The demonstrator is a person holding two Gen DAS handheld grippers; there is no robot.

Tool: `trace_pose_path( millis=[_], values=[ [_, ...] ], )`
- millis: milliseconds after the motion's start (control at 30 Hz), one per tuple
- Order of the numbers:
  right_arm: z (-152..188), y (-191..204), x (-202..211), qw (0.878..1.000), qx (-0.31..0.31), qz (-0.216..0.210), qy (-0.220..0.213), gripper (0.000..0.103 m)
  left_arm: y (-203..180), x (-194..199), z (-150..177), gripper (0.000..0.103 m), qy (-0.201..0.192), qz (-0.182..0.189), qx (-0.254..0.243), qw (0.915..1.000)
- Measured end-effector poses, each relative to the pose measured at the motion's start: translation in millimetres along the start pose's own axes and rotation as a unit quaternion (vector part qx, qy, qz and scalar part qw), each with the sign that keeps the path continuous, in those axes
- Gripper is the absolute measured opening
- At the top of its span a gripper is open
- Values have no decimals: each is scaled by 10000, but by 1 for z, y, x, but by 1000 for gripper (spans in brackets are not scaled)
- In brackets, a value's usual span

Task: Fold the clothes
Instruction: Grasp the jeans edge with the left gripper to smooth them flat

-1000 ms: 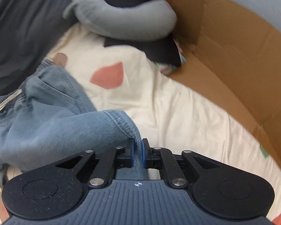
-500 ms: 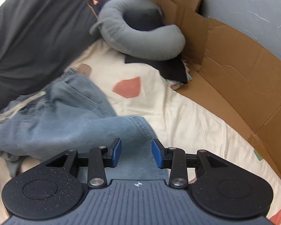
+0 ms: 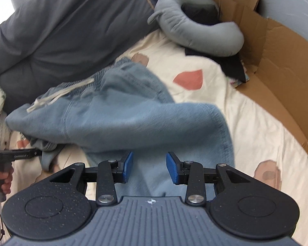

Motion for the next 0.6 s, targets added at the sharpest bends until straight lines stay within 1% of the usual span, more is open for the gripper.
trace_pose_path(
  millis=[67, 133, 233, 300, 400, 500, 600],
  values=[
    [4, 5, 0, 10000, 33, -47, 44, 43, -3, 5, 0, 7, -43, 25, -42, 10000],
    [7, 11, 1, 9999, 81, -108, 63, 43, -5, 12, -2, 4, -96, 83, -56, 9999],
    [10, 20, 3, 9997, 124, -212, 42, 43, -7, 24, -5, 3, -167, 156, -84, 9997],
    [12, 26, 5, 9994, 109, -318, 35, 43, -12, 31, -6, 3, -151, 127, -183, 9996],
    [15, 35, 7, 9989, 132, -449, 84, 43, -21, 41, -7, 2, -161, 206, -278, 9993],
    [18, 43, 12, 9983, 161, -554, 100, 43, -33, 52, -9, 2, -183, 335, -305, 9988],
    [22, 50, 15, 9977, 153, -647, 141, 43, -41, 64, -4, 2, -150, 480, -290, 9983]
  ],
)
Point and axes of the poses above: each gripper's, at about its wrist camera, not at the fingertips, and x roughly against the way its jaws point, y to its left, z to its underside, the point moved 6 cm from there along -x, roughly the way its jaws point, and after that the axes turned 6 degrees about -x, right-handed, at the moved point
